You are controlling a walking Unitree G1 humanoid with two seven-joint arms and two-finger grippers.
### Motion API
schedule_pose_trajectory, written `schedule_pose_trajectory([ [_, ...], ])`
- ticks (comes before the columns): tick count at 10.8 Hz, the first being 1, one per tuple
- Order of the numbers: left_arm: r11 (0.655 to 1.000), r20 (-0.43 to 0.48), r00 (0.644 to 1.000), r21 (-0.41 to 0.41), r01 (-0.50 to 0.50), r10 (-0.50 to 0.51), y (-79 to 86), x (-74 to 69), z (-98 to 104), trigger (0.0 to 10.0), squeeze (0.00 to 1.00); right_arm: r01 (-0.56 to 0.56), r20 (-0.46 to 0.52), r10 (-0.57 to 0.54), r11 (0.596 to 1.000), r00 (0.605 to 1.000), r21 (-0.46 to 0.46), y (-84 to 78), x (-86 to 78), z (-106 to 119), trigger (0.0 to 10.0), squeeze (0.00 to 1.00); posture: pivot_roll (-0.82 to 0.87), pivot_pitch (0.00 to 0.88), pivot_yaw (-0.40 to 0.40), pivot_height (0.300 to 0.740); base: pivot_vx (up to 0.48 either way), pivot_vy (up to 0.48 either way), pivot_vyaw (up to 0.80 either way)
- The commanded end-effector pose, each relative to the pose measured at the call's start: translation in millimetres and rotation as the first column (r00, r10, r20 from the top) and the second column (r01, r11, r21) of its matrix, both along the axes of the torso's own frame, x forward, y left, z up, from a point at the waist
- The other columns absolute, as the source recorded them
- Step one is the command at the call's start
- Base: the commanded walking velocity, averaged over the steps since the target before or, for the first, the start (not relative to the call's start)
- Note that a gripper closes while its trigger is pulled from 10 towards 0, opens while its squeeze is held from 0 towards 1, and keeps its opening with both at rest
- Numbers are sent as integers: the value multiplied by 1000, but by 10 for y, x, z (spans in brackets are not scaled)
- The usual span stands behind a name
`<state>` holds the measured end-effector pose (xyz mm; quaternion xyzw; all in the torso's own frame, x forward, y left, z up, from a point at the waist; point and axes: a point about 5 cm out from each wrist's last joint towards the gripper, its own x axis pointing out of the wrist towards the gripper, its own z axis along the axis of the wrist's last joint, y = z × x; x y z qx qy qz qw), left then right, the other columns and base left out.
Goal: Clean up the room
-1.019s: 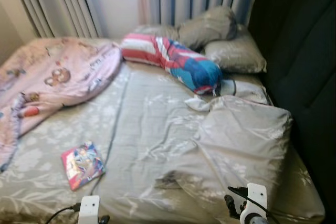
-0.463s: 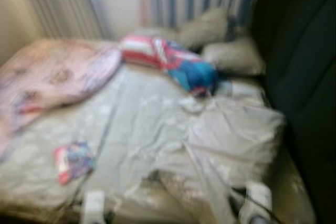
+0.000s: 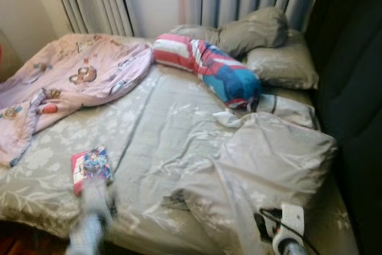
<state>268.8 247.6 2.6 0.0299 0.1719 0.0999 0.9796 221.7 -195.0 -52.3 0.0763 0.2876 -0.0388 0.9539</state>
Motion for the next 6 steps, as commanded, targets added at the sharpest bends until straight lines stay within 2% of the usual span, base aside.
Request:
schedule_pose_trajectory([
  [1, 999, 32, 999, -33, 6, -5, -33, 13, 18, 10000, 0, 0, 122, 1, 1000, 993, -7, -12, 179, 166, 10000, 0, 96, 25, -20, 740, 0, 0, 0],
  [3, 995, 112, 992, -64, 72, -65, -210, 165, 138, 10000, 0, 73, 162, -73, 997, 984, 3, -74, 188, 202, 10000, 0, 104, 37, -20, 740, 0, 0, 0],
  [4, 991, 122, 987, -67, 114, -105, -290, 191, 149, 10000, 0, 100, 182, -95, 995, 979, -19, -100, 224, 240, 10000, 0, 105, 37, -22, 740, 0, 0, 0],
  [5, 990, 92, 989, -65, 123, -116, -274, 96, 64, 10000, 0, 182, 217, -169, 983, 961, -39, -192, 254, 298, 10000, 0, 97, 40, -28, 740, 0, 0, 0],
  [6, 990, 93, 989, -70, 122, -115, -256, 33, 28, 10000, 0, 218, 222, -204, 975, 954, -41, -246, 217, 292, 10000, 0, 95, 41, -34, 740, 0, 0, 0],
])
